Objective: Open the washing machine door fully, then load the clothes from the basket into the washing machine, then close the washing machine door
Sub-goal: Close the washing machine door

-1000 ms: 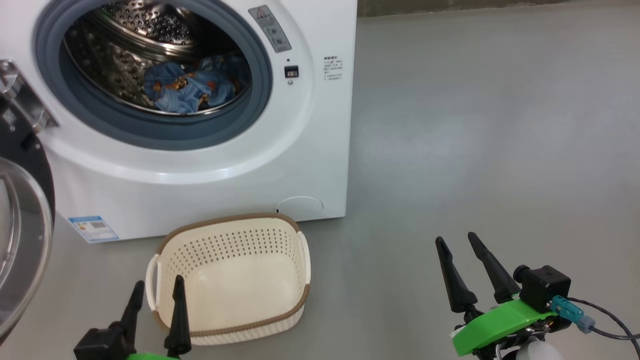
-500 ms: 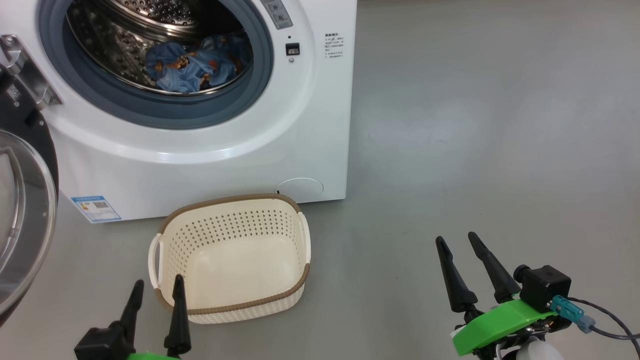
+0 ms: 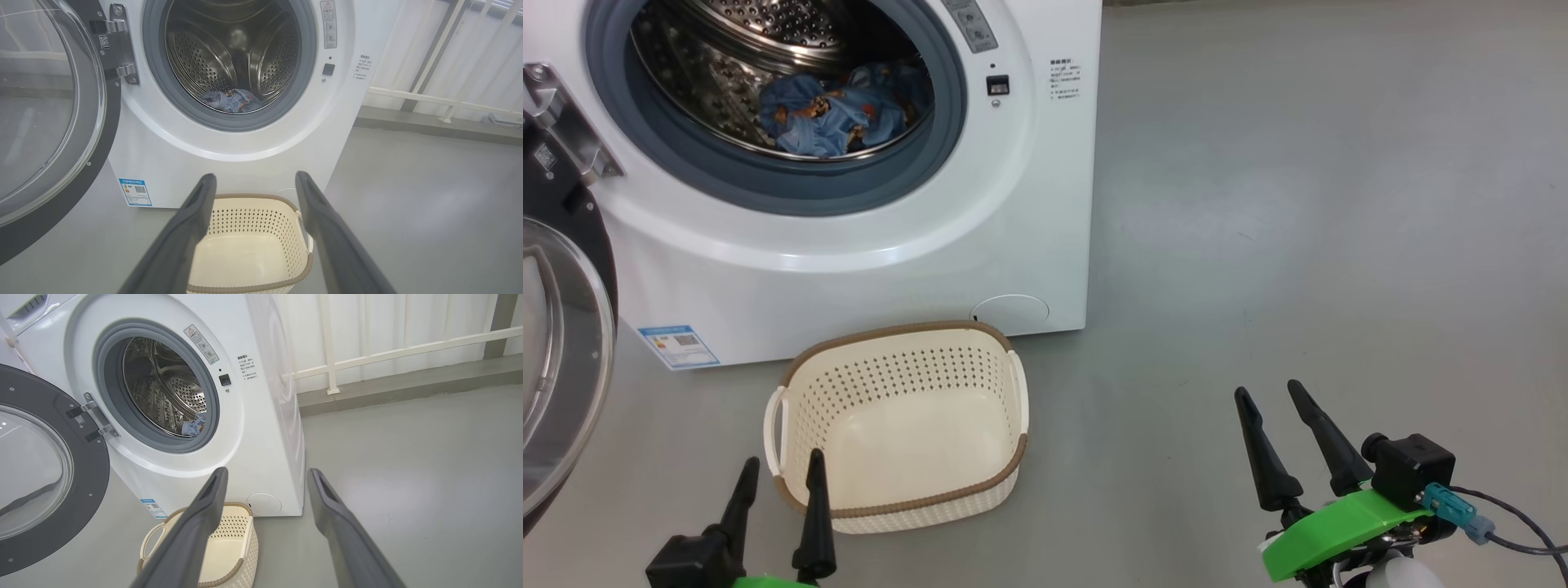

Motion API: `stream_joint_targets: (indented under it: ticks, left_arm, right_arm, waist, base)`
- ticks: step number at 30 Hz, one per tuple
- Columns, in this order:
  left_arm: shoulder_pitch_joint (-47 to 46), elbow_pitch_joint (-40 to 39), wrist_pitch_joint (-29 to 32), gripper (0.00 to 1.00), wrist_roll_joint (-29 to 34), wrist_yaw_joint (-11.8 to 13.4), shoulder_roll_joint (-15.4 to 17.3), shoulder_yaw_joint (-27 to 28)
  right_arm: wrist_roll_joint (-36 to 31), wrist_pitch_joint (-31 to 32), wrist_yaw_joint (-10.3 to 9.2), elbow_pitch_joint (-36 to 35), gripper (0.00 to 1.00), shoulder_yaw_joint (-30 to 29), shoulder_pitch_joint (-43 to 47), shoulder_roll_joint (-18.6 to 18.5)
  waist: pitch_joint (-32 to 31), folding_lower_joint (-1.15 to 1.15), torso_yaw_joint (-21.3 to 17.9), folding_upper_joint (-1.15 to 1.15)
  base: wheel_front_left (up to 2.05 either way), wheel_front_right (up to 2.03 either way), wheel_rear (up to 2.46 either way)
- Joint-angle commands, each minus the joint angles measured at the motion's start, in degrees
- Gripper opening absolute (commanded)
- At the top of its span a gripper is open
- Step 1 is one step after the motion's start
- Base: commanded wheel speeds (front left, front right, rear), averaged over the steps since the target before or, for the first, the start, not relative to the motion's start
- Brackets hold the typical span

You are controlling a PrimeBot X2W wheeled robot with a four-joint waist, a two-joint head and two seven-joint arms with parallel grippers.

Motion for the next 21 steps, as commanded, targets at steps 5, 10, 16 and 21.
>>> stream_joint_targets:
  ticks: [5,10,16,21]
  left_arm:
    - [-1.36,-1.51,-0.37,1.0,-0.08,0.82,0.35,1.34]
    - [-1.5,-1.44,-0.37,1.0,-0.19,1.15,0.35,1.21]
    - [-1.75,-0.78,-0.37,1.0,-0.04,1.37,0.35,1.31]
    - [-1.76,-0.28,-0.37,1.0,0.34,1.28,0.35,1.9]
  right_arm:
    - [0.23,-0.28,0.09,-1.07,1.0,1.2,-1.06,0.11]
    - [0.32,-0.28,0.09,-0.97,1.0,1.32,-1.15,0.11]
    - [0.72,-0.28,0.09,-2.0,1.0,1.34,-0.66,0.11]
    - [1.31,-0.28,0.09,-2.56,1.0,1.86,-0.46,0.11]
  waist:
    - [-0.23,0.0,0.07,0.0]
    - [-0.29,0.0,0.15,0.0]
    - [-0.18,0.0,1.87,0.0]
    - [-0.07,0.0,4.78,0.0]
  base:
    - [0.0,0.0,0.0]
    - [0.0,0.0,0.0]
    - [0.0,0.0,0.0]
    - [0.0,0.0,0.0]
